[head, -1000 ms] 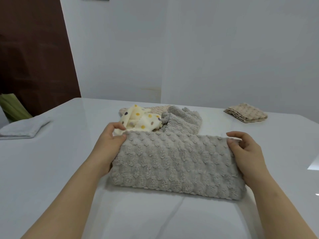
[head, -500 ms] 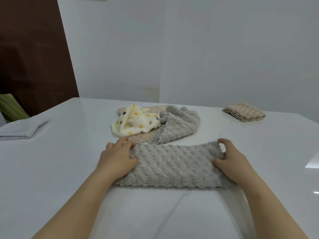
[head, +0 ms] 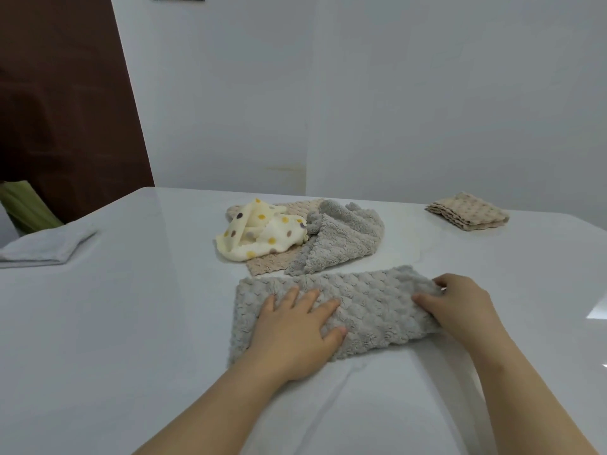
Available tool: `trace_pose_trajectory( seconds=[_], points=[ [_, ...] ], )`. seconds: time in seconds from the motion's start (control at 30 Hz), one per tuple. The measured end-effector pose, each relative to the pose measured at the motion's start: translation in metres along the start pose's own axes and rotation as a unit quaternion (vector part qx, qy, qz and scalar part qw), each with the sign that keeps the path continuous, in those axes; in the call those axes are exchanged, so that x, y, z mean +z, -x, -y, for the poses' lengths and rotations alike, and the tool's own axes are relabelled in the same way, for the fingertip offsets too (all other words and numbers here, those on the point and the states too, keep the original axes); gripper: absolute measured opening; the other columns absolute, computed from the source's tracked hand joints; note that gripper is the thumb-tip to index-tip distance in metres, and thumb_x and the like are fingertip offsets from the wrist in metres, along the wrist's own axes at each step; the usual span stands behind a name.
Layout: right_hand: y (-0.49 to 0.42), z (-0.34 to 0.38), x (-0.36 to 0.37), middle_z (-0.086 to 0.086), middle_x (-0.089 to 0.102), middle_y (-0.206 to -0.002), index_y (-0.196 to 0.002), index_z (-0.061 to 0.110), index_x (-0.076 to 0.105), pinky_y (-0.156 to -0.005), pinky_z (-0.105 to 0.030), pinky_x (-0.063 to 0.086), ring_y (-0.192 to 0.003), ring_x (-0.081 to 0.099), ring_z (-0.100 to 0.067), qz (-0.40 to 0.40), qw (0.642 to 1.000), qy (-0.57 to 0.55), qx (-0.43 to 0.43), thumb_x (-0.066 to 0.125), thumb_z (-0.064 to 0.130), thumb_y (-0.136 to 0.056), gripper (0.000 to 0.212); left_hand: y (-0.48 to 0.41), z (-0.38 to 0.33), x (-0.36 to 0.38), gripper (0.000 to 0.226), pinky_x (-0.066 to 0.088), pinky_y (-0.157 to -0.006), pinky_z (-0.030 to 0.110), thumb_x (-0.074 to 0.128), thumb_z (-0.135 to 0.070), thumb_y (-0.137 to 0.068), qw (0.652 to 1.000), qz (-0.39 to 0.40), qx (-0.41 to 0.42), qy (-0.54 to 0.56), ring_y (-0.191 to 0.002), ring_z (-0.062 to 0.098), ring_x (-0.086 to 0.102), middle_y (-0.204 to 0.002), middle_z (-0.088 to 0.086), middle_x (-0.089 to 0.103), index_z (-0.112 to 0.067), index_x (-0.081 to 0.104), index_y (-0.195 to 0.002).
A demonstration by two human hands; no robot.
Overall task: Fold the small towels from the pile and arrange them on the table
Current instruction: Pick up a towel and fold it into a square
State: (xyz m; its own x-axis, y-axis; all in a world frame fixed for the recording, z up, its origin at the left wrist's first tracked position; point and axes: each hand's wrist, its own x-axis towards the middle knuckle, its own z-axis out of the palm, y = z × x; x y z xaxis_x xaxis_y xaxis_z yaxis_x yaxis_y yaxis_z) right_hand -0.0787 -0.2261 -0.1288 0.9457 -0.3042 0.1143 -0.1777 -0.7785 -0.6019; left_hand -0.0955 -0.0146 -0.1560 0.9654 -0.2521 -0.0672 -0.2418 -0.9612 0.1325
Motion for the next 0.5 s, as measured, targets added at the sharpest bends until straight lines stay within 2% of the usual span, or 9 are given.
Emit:
trace_pose_trajectory(
  seconds=[0.1,0.17,0.2,0.23,0.3,0.33,0.37,0.43,0.5],
  points=[
    [-0.002,-0.002,0.001,-0.007,0.055,-0.1,-0.12,0.009,0.053,-0.081,-0.032,0.041,-0.104,0.054,-0.029,-0.065,0.992,-0.108,0.012,0.064,0.02,-0.083,0.04,-0.002,-0.009,0.0,0.054,-0.004,-0.116,0.047,0.019,-0.059,-0.093,0.999,-0.018,-0.001,0.03,-0.146,0.017,-0.005,-0.158,-0.009,-0.002,-0.045,0.009,-0.144],
    [-0.006,-0.006,0.005,-0.008,0.055,-0.105,-0.125,0.009,0.05,-0.092,-0.042,0.046,-0.107,0.054,-0.03,-0.067,0.977,-0.194,0.058,0.065,0.022,-0.082,0.048,-0.004,-0.011,0.004,0.056,-0.007,-0.116,0.05,0.017,-0.061,-0.092,1.0,-0.011,0.004,0.01,-0.145,0.018,-0.009,-0.158,-0.01,-0.005,-0.045,0.005,-0.144],
    [-0.007,-0.007,0.007,-0.01,0.058,-0.107,-0.124,0.007,0.05,-0.093,-0.047,0.048,-0.106,0.056,-0.03,-0.055,0.958,-0.263,0.096,0.068,0.022,-0.081,0.049,-0.004,-0.011,0.007,0.057,-0.008,-0.115,0.05,0.017,-0.062,-0.091,1.0,-0.008,0.003,-0.001,-0.145,0.018,-0.009,-0.158,-0.01,-0.005,-0.045,0.004,-0.144],
    [-0.007,-0.007,0.007,-0.013,0.063,-0.104,-0.118,0.003,0.053,-0.09,-0.049,0.05,-0.101,0.059,-0.031,-0.037,0.925,-0.353,0.136,0.07,0.019,-0.08,0.045,-0.004,-0.011,0.009,0.058,-0.008,-0.115,0.051,0.018,-0.062,-0.091,1.0,-0.007,0.0,-0.006,-0.145,0.018,-0.009,-0.158,-0.01,-0.004,-0.045,0.004,-0.145],
    [-0.01,-0.009,0.006,-0.013,0.072,-0.072,-0.094,-0.003,0.06,-0.071,-0.042,0.056,-0.079,0.064,-0.03,0.009,0.837,-0.506,0.207,0.068,0.01,-0.08,0.021,-0.004,-0.012,0.011,0.058,-0.008,-0.115,0.051,0.018,-0.062,-0.091,1.0,-0.007,-0.005,-0.004,-0.145,0.019,-0.009,-0.158,-0.01,-0.003,-0.044,0.006,-0.145],
    [-0.01,-0.006,0.005,-0.011,0.069,-0.058,-0.084,-0.003,0.061,-0.06,-0.037,0.058,-0.068,0.064,-0.028,0.026,0.808,-0.544,0.226,0.065,0.005,-0.081,0.009,-0.004,-0.012,0.01,0.058,-0.008,-0.115,0.051,0.018,-0.062,-0.091,1.0,-0.008,-0.006,-0.002,-0.145,0.019,-0.008,-0.158,-0.01,-0.003,-0.044,0.006,-0.145],
    [-0.009,-0.004,0.004,-0.011,0.068,-0.054,-0.078,-0.001,0.06,-0.051,-0.033,0.057,-0.06,0.065,-0.026,0.04,0.795,-0.557,0.235,0.063,0.001,-0.081,0.004,-0.004,-0.013,0.01,0.058,-0.008,-0.115,0.05,0.019,-0.062,-0.091,1.0,-0.009,-0.006,-0.001,-0.145,0.019,-0.008,-0.158,-0.01,-0.003,-0.044,0.006,-0.145],
    [-0.008,-0.002,0.005,-0.017,0.067,-0.068,-0.077,0.002,0.06,-0.049,-0.033,0.057,-0.056,0.065,-0.026,0.044,0.801,-0.548,0.235,0.061,-0.003,-0.08,0.006,-0.003,-0.013,0.009,0.058,-0.008,-0.115,0.05,0.019,-0.062,-0.091,1.0,-0.01,-0.004,0.004,-0.145,0.018,-0.008,-0.158,-0.01,-0.002,-0.044,0.008,-0.145],
    [-0.008,0.001,0.009,-0.018,0.064,-0.081,-0.075,0.005,0.06,-0.068,-0.04,0.057,-0.066,0.062,-0.029,0.018,0.818,-0.531,0.22,0.063,-0.003,-0.078,0.009,-0.003,-0.011,0.006,0.056,-0.006,-0.115,0.049,0.021,-0.061,-0.091,1.0,-0.021,0.004,0.023,-0.145,0.017,-0.007,-0.158,-0.011,-0.001,-0.045,0.01,-0.144]
  ],
)
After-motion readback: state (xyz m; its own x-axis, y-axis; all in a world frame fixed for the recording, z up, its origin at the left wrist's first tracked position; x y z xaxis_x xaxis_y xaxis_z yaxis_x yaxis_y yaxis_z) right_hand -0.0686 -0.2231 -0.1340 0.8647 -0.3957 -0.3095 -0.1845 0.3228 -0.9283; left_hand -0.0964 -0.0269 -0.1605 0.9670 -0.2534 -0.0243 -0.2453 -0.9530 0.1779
